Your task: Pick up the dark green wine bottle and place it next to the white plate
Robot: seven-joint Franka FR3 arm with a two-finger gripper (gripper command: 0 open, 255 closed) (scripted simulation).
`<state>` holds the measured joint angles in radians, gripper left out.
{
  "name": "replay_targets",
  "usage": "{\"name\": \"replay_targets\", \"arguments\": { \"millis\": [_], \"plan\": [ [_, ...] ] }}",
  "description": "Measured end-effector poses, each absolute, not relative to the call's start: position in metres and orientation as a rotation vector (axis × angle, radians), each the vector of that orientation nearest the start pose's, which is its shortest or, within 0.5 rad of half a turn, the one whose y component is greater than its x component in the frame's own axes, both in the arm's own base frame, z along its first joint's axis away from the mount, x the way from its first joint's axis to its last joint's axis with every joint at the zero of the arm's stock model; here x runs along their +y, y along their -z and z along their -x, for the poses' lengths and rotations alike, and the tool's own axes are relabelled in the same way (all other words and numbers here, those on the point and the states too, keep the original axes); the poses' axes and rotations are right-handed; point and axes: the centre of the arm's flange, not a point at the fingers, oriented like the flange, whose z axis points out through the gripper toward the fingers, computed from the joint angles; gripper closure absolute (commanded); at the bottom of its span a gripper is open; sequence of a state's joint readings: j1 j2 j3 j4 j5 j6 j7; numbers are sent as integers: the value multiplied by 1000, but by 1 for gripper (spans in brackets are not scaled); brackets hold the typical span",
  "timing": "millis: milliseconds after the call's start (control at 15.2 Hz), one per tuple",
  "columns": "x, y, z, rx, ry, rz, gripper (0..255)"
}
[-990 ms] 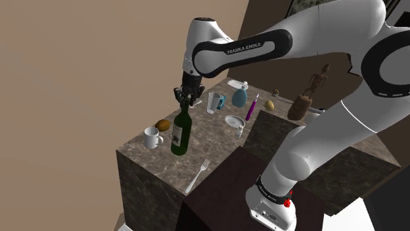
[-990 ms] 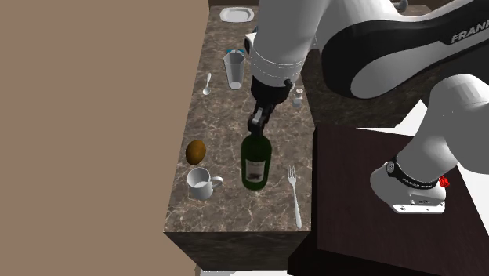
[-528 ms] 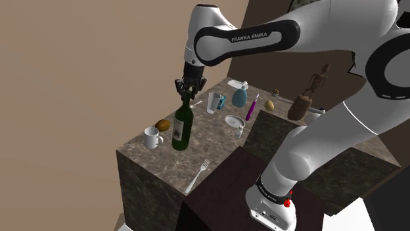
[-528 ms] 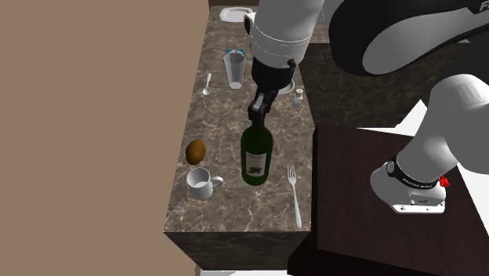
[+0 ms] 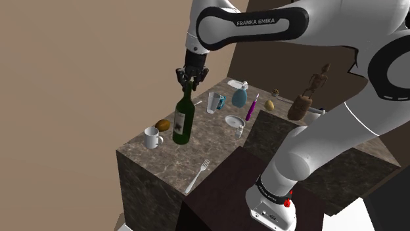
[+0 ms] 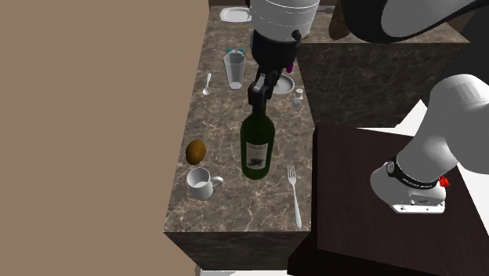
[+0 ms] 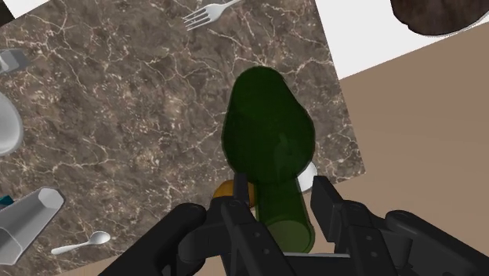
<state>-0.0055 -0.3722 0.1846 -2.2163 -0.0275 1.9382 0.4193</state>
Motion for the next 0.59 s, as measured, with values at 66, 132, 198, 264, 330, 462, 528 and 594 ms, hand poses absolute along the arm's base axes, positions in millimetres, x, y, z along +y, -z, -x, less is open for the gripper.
{"name": "replay_targets", "arguments": {
  "millis": [66,132,198,264,330,462,528,594],
  "plan": [
    [87,-537,-445,385,178,3177,255],
    [87,-542,-444,385,178,3177,255],
    [87,-547,-444,385,178,3177,255],
    [87,-554,-444,385,178,3177,255],
    [86,-559,-444,384,178,3177,255],
    [87,-568,-444,385,178,3177,255],
    [87,-574,-443,384,178,3177,255],
    [87,-579,-444,385,178,3177,255]
  ]
}}
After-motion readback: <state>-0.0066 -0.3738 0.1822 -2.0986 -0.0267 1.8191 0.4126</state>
